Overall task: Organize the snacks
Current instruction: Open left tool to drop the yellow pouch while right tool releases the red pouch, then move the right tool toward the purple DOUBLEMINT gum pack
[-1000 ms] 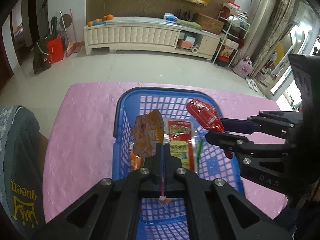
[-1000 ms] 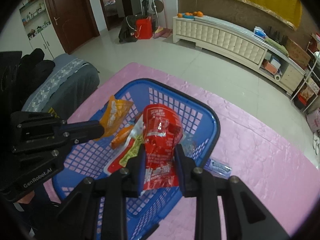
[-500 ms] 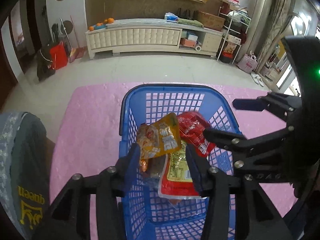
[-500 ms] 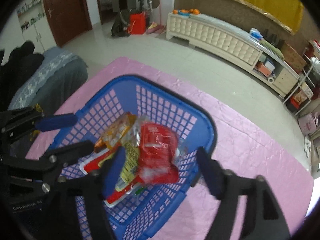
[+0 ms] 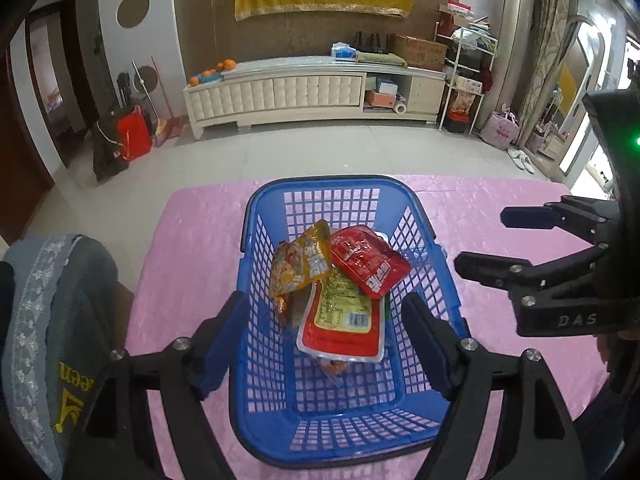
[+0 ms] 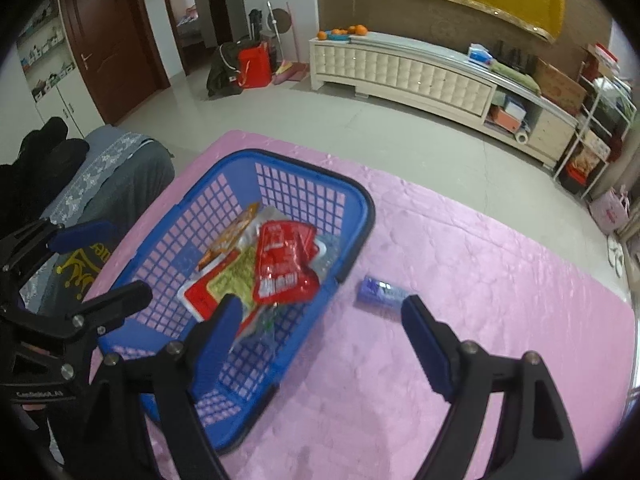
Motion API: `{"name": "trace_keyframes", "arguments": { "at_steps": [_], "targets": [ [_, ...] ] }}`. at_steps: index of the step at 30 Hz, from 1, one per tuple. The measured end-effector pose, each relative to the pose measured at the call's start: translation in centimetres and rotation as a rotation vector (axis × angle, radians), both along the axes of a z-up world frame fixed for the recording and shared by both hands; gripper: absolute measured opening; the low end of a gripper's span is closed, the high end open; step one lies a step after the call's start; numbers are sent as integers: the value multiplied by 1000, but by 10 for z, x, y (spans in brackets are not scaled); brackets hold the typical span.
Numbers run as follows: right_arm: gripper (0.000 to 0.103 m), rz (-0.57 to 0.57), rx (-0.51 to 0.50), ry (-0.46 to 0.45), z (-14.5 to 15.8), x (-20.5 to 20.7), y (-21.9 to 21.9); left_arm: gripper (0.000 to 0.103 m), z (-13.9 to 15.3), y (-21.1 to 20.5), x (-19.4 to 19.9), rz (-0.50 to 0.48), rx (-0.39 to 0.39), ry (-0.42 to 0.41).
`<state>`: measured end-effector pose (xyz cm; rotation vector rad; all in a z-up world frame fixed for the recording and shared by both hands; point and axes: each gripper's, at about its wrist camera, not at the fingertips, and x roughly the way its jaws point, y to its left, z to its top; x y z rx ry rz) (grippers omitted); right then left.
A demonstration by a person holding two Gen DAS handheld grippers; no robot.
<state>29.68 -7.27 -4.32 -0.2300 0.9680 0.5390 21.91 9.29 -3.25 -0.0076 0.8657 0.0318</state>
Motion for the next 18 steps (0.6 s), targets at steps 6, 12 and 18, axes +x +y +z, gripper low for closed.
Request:
{"name": "trace_keyframes", "arguments": {
  "at_steps": [6, 12, 18],
  "targets": [
    [85, -19, 27, 0, 8, -12, -15, 77, 5, -16, -5, -17, -16, 10],
    [85, -38, 41, -8, 13, -15, -34, 76, 13, -28, -3, -13, -23, -24],
    [85, -45, 70, -22, 18, -12, -51, 76, 13, -38, 10, -10, 1, -12]
  ]
}}
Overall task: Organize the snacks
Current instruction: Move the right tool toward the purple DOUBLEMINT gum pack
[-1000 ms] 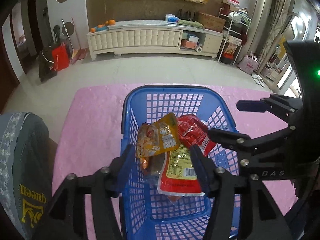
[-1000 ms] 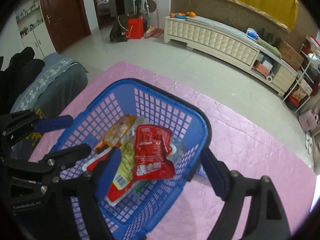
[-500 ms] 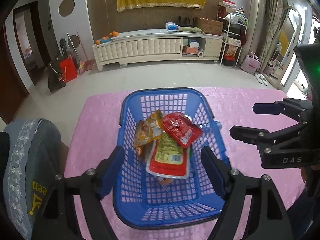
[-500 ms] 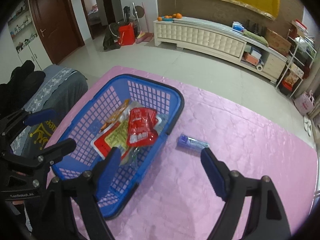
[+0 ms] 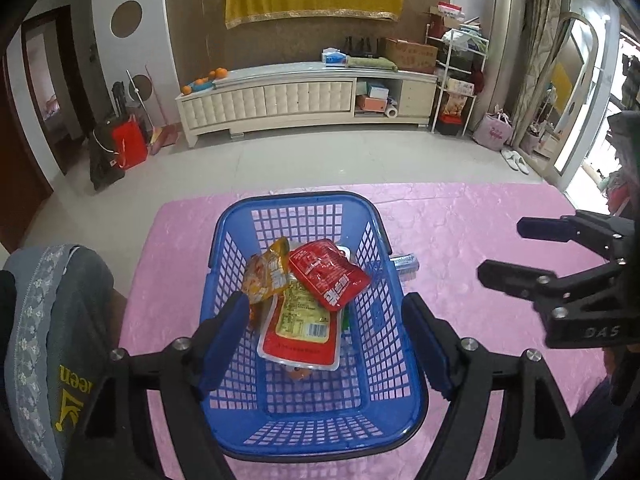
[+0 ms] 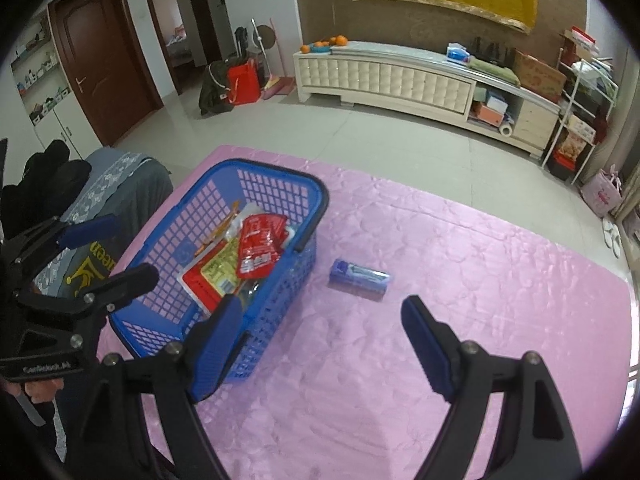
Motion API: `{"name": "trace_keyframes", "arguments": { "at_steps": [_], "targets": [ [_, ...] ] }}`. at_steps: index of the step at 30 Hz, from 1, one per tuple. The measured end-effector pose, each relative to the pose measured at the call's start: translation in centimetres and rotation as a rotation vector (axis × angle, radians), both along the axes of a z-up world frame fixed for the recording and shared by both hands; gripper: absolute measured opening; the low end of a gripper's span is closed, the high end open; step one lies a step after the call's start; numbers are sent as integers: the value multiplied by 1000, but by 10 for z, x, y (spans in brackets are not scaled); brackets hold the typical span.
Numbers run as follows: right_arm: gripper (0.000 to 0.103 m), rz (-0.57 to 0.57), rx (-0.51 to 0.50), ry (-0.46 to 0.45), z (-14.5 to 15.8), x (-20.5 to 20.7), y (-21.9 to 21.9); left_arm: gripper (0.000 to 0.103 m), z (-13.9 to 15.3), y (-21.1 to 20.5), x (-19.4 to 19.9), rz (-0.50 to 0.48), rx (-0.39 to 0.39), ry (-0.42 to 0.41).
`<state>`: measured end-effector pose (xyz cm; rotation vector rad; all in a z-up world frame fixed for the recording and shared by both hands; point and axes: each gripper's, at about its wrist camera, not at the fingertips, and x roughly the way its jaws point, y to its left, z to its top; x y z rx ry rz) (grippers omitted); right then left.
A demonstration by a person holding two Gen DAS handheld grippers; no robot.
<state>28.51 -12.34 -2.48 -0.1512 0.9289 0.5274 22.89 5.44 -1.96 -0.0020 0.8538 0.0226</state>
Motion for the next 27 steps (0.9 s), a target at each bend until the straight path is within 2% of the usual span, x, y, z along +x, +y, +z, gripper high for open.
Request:
{"name": "trace_keyframes", "arguments": {
  "at_steps": [5, 7, 9, 12, 13, 15, 22, 27],
  "targets": [
    [85, 14, 13, 2, -1, 8, -10, 77, -4, -2, 9, -19, -24, 1],
    [85, 27, 18, 8, -5, 14, -14, 77, -6, -3, 14, -18, -5, 4],
    [85, 46, 14, 9, -9, 19, -17, 85, -9, -5, 18, -9, 28, 10],
    [85, 85, 7, 21, -20, 27, -19, 87, -16, -7, 25, 4, 57, 16],
    [85, 99, 6, 24, -23, 29, -19, 90, -20, -6, 27, 6, 49, 22],
    [85, 125, 2, 20, -32, 33, -20, 103, -28, -4, 32, 19, 51, 38],
    [85, 203, -81, -11, -70, 52, -14, 103, -56, -2, 43, 118, 128, 81],
    [85, 260, -81, 50, -103, 69, -13, 103, -67, 3, 49, 123, 80, 105]
  ]
}}
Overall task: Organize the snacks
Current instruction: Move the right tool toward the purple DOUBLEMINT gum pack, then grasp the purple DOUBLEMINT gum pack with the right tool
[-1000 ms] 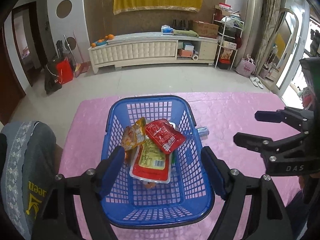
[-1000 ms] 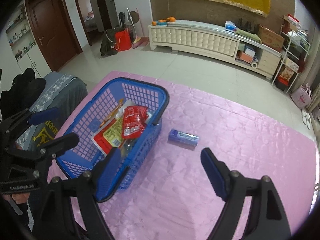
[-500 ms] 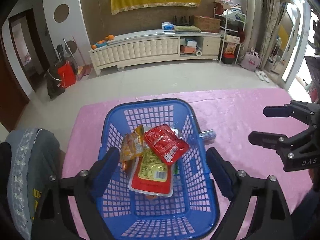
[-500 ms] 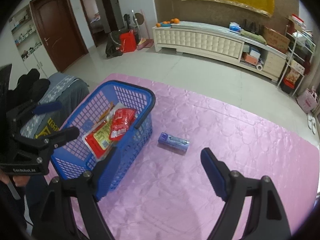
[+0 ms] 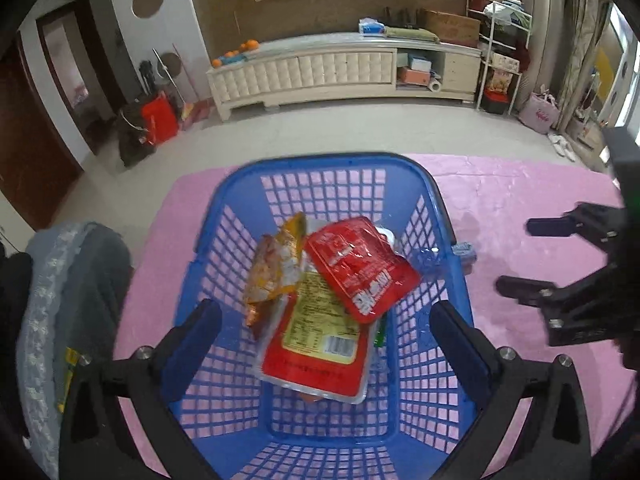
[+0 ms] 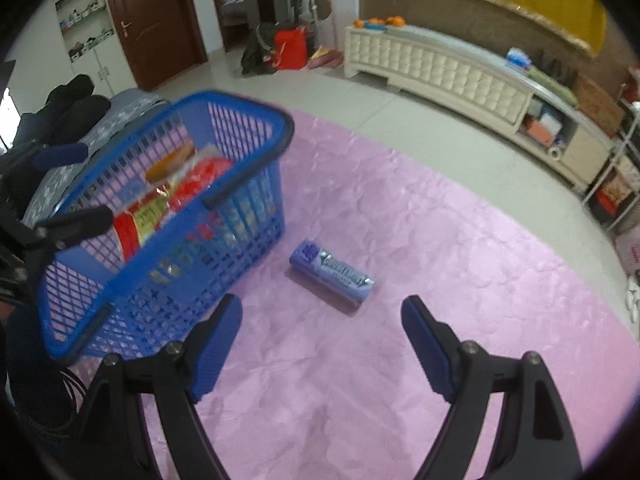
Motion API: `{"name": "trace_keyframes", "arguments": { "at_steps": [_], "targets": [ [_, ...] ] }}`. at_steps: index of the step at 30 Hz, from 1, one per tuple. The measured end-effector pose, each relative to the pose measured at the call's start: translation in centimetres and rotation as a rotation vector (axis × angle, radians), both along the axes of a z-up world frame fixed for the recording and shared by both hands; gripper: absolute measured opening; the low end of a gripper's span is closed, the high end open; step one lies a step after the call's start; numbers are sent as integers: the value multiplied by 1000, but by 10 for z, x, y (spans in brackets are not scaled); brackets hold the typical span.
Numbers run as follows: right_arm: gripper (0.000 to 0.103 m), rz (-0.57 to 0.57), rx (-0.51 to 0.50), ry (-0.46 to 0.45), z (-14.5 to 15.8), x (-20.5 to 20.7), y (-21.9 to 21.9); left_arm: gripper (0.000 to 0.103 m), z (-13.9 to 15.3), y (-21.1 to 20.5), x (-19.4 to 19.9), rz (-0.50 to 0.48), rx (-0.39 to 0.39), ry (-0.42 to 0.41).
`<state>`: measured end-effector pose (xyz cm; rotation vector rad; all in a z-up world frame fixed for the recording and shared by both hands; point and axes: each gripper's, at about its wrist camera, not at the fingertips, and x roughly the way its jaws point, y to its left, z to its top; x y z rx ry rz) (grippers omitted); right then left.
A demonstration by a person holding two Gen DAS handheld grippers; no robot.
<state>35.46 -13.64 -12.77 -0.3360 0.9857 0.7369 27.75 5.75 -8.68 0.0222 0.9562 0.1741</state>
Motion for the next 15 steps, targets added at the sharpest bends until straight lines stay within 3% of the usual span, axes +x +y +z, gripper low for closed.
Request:
{"name": "trace_keyframes", "arguments": {
  "at_steps": [6, 10, 13, 15],
  "targets": [
    [85, 85, 7, 26, -27, 19, 7, 103, -7, 0, 3, 33, 41, 0],
    [85, 152, 9, 21, -40, 33, 19, 103, -10, 6, 6, 55, -24, -2],
    [85, 211, 13, 30, -51, 39, 29, 103, -16, 9, 8, 78, -21, 19],
    [80, 253, -13, 3, -58, 40, 33, 103, -16, 14, 6, 83, -45, 13]
  ]
}}
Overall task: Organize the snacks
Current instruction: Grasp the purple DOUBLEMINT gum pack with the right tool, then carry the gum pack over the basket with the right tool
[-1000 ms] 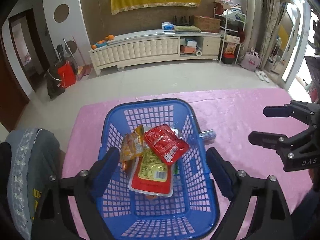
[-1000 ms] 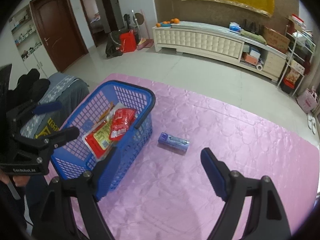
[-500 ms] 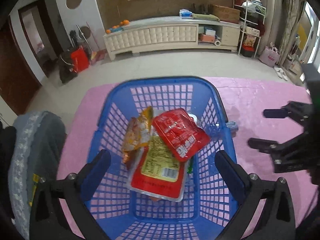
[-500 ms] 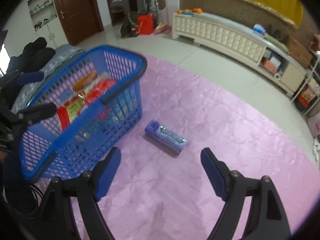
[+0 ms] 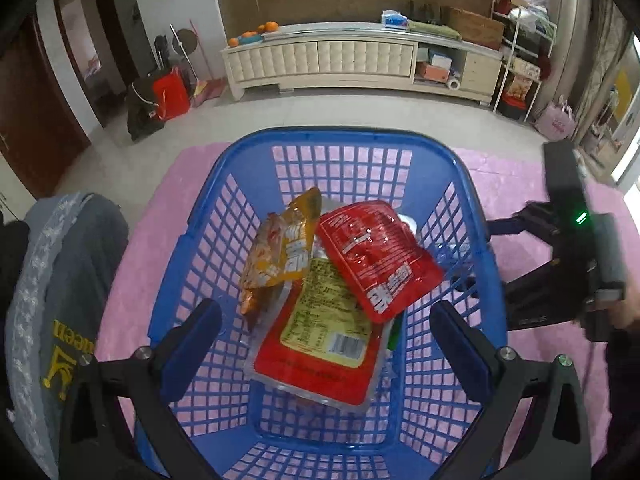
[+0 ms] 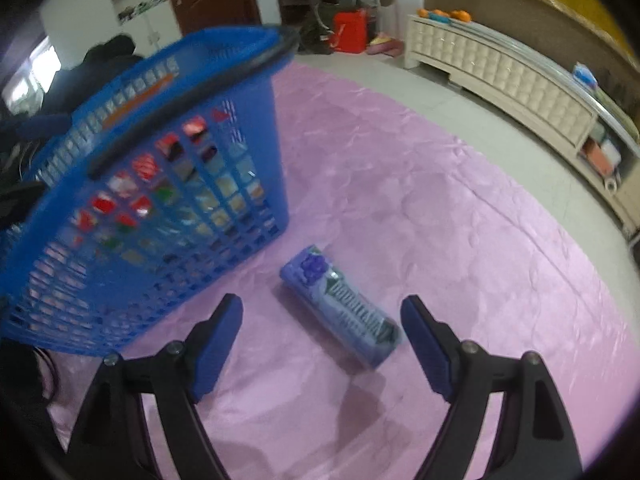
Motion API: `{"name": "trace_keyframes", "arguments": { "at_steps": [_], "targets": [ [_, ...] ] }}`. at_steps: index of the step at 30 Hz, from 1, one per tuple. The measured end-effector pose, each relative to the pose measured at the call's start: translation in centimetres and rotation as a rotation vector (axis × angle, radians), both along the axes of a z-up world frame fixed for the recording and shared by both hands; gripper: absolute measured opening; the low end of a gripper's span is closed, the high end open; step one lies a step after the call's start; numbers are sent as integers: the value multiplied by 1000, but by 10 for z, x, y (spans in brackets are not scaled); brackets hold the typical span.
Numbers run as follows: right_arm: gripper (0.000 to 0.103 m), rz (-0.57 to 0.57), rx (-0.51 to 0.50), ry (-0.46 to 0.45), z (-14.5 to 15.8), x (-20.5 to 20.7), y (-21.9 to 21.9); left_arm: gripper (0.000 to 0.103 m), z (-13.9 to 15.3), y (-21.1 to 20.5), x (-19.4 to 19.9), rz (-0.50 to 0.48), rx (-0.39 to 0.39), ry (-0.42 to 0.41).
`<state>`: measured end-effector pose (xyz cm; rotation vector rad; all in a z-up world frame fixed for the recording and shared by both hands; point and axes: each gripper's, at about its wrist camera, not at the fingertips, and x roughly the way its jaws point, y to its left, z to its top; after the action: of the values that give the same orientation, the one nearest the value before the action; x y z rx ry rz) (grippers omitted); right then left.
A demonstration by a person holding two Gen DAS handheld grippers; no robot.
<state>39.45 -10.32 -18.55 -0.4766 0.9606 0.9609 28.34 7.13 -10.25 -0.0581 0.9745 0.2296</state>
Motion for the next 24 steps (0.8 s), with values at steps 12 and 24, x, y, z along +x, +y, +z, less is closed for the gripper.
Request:
{"name": "trace_keyframes", "arguments": {
  "at_steps": [12, 24],
  "targets": [
    [35, 145, -21, 2, -14, -11, -2, 103, -3, -11, 9, -14, 52, 24],
    [35, 102, 29, -36, 61, -104, -31, 103, 16, -25, -27, -37, 92, -19]
  ]
}}
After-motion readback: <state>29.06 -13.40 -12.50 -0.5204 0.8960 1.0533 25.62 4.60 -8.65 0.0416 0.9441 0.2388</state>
